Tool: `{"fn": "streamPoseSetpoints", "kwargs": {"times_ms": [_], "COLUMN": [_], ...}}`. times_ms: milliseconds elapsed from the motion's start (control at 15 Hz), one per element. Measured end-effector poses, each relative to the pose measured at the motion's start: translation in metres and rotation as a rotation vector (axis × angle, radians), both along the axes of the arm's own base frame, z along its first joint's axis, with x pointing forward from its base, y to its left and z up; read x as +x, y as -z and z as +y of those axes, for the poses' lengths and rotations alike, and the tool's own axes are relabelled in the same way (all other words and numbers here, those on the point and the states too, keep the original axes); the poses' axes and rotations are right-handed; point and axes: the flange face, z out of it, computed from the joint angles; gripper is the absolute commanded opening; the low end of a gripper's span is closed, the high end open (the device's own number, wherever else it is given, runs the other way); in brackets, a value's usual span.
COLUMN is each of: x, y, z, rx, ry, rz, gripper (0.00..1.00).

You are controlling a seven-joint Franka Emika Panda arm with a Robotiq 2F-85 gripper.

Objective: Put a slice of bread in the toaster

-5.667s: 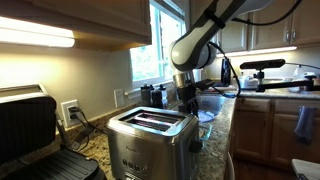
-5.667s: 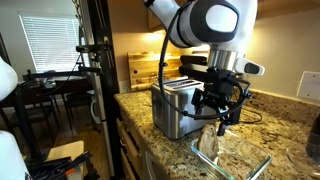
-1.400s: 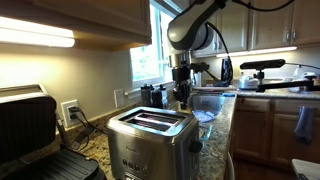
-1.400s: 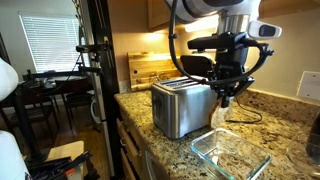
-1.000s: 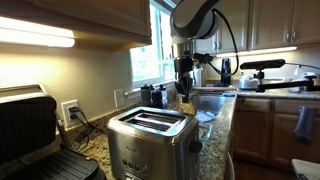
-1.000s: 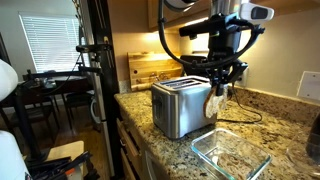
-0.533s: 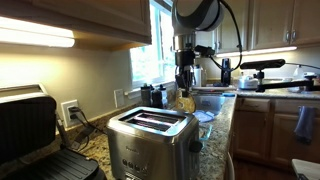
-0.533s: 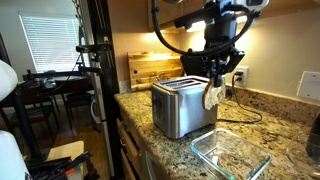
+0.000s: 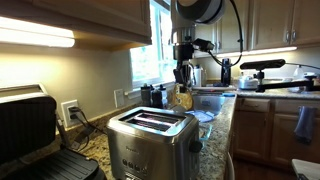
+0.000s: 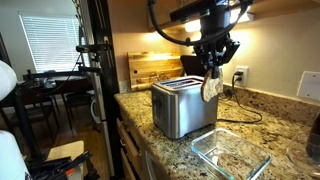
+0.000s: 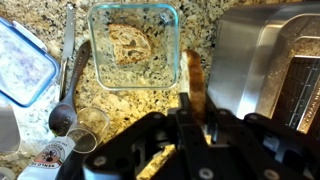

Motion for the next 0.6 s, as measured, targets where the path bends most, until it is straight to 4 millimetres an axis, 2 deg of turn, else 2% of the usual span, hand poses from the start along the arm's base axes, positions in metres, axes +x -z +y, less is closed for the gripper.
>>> {"fn": "streamPoseSetpoints", "kwargs": {"times_ms": [467, 600], "x": [-0.005, -0.008], "y": [-0.018, -0.023], "z": [0.035, 0.051], "rx": [-0.027, -0.035], "ry": [-0.032, -0.039], "rz": [-0.010, -0.010], "gripper": [0.07, 0.07]}}
